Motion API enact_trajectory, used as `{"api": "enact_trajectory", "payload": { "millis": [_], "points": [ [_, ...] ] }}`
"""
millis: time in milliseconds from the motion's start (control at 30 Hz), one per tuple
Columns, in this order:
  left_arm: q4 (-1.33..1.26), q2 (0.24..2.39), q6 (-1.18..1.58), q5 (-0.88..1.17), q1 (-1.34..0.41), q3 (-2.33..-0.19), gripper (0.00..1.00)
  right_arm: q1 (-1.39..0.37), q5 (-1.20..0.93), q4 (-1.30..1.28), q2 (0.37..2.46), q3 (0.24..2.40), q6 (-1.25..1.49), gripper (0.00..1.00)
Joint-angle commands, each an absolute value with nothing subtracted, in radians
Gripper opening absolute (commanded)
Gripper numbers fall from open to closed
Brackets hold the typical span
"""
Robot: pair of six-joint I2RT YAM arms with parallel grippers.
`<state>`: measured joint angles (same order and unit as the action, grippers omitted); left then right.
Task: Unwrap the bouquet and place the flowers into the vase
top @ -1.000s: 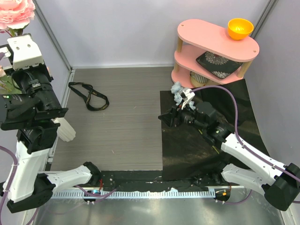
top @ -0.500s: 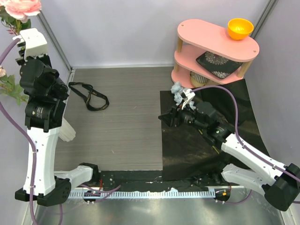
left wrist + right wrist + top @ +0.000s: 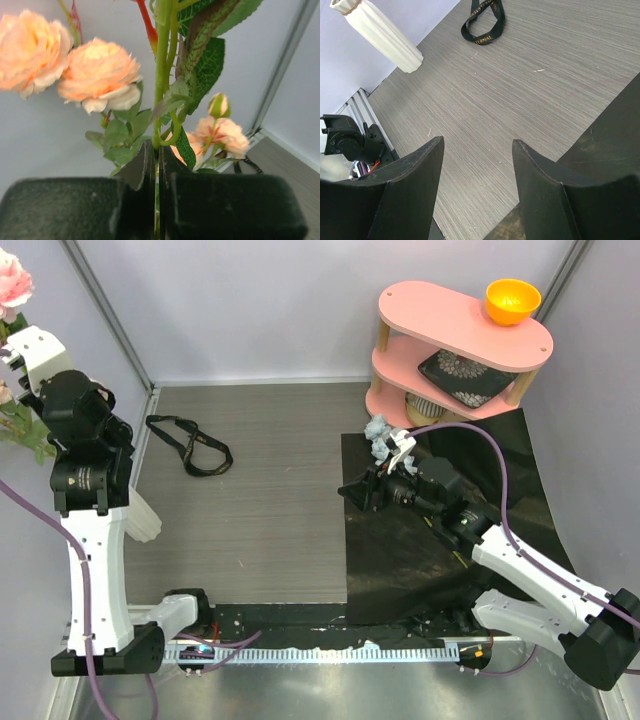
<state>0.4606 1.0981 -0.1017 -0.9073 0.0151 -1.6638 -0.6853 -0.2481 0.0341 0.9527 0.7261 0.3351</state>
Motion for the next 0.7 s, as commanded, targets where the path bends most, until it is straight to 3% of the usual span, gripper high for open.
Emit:
{"api": "enact_trajectory", "payload": {
  "millis": [0, 33, 100, 133, 167, 200, 467, 667],
  "points": [
    [0.483, 1.083, 0.052, -0.951, 0.087, -1.597, 0.00, -0.689, -0.249, 0.058, 0.939, 0.741, 0.334, 0.62],
    [0.503, 1.085, 0.083, -0.966, 0.119, -1.591, 0.01, -0.689, -0.247, 0.055, 0.940, 0.741, 0.334, 0.63],
    [0.543, 1.080, 0.197, -0.969, 0.158, -1.568, 0.15, -0.690, -0.232, 0.034, 0.948, 0.747, 0.342, 0.62],
    [0.569, 1.066, 0.231, -0.963, 0.191, -1.554, 0.62, -0.689, -0.204, 0.020, 0.953, 0.753, 0.345, 0.62],
    [0.575, 1.052, 0.300, -0.944, 0.202, -1.517, 0.84, -0.687, -0.190, -0.029, 0.962, 0.773, 0.348, 0.62],
    [0.577, 1.037, 0.322, -0.934, 0.209, -1.499, 0.98, -0.689, -0.170, -0.053, 0.988, 0.787, 0.348, 0.62],
    [0.555, 0.887, 0.469, -0.793, 0.210, -1.362, 1.00, -0.686, 0.122, -0.424, 1.310, 1.017, 0.292, 0.63],
    [0.557, 0.879, 0.500, -0.289, 0.189, -1.355, 1.00, -0.644, 0.513, -0.627, 1.584, 1.160, 0.265, 0.63]
  ]
}}
